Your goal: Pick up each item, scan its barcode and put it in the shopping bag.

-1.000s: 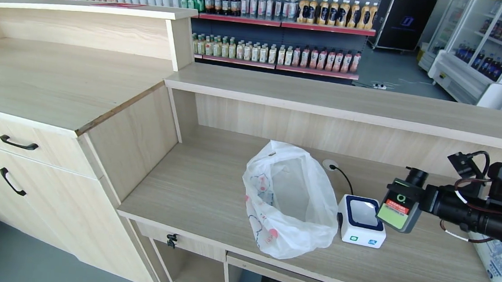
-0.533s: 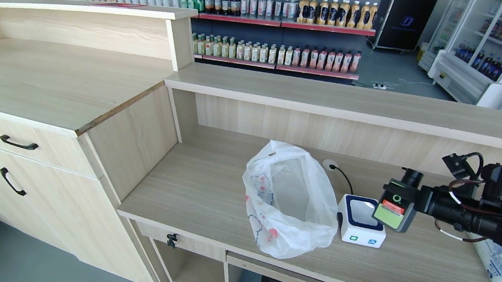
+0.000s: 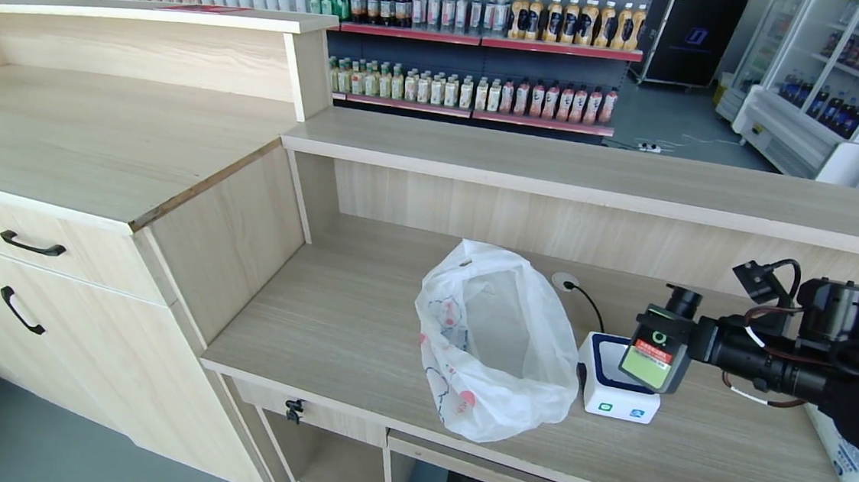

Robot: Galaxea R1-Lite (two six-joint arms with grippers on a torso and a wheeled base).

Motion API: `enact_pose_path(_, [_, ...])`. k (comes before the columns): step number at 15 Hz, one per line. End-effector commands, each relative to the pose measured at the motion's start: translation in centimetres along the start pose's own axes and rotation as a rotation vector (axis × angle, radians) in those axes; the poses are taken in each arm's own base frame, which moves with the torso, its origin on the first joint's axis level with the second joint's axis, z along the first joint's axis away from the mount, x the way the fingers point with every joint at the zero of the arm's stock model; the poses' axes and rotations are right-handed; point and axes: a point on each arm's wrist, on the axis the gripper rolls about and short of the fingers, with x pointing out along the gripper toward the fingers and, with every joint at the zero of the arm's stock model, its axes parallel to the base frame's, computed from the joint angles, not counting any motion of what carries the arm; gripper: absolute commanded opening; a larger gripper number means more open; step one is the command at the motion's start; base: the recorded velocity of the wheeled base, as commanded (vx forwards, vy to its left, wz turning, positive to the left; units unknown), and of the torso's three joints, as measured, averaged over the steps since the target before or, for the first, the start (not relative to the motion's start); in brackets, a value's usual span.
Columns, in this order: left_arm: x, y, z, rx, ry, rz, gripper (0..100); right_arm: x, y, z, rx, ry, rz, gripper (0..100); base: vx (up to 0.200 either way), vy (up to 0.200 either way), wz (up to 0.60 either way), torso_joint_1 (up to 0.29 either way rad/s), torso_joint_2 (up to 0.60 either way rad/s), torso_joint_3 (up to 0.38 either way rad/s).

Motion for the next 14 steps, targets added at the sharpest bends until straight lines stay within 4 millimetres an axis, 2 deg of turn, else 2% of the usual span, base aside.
enact_pose_path(1, [0.0, 0.0, 0.0, 0.0, 0.0, 0.002, 100, -0.1, 0.1, 0.2, -0.006, -0.005, 0.003, 0, 0.0, 0.0, 0.0, 0.0, 0.0, 0.0])
enact_pose_path(3, [0.0, 0.0, 0.0, 0.0, 0.0, 0.001, 100, -2.3, 2.6, 1.9, -0.138, -0.047, 0.05, 0, 0.0, 0.0, 0.0, 0.0, 0.0, 0.0])
enact_pose_path(4, [0.0, 0.0, 0.0, 0.0, 0.0, 0.001, 100, -4.3, 4.8, 3.3, -0.249, -0.07, 0.051, 0, 0.0, 0.0, 0.0, 0.0, 0.0, 0.0])
enact_pose_path(5, [0.0, 0.0, 0.0, 0.0, 0.0, 0.001, 100, -6.3, 6.6, 4.3, -0.339, -0.096, -0.001, 0, 0.0, 0.0, 0.0, 0.0, 0.0, 0.0])
enact_pose_path(6, [0.0, 0.0, 0.0, 0.0, 0.0, 0.002, 100, -7.0, 7.1, 4.5, -0.367, -0.103, -0.053, 0, 0.0, 0.0, 0.0, 0.0, 0.0, 0.0])
enact_pose_path(7, [0.0, 0.0, 0.0, 0.0, 0.0, 0.002, 100, -9.3, 8.5, 4.9, -0.397, -0.107, -0.304, 0, 0.0, 0.0, 0.0, 0.0, 0.0, 0.0])
enact_pose_path(9, [0.0, 0.0, 0.0, 0.0, 0.0, 0.001, 100, -10.7, 9.0, 4.4, -0.363, -0.072, -0.605, 0, 0.0, 0.0, 0.0, 0.0, 0.0, 0.0])
enact_pose_path(12, [0.0, 0.0, 0.0, 0.0, 0.0, 0.001, 100, -11.3, 11.1, 3.0, -0.39, -0.104, -0.837, 0, 0.0, 0.0, 0.0, 0.0, 0.0, 0.0])
enact_pose_path(14, [0.0, 0.0, 0.0, 0.0, 0.0, 0.001, 100, -11.2, 11.8, 2.7, -0.395, -0.11, -0.949, 0, 0.0, 0.0, 0.0, 0.0, 0.0, 0.0])
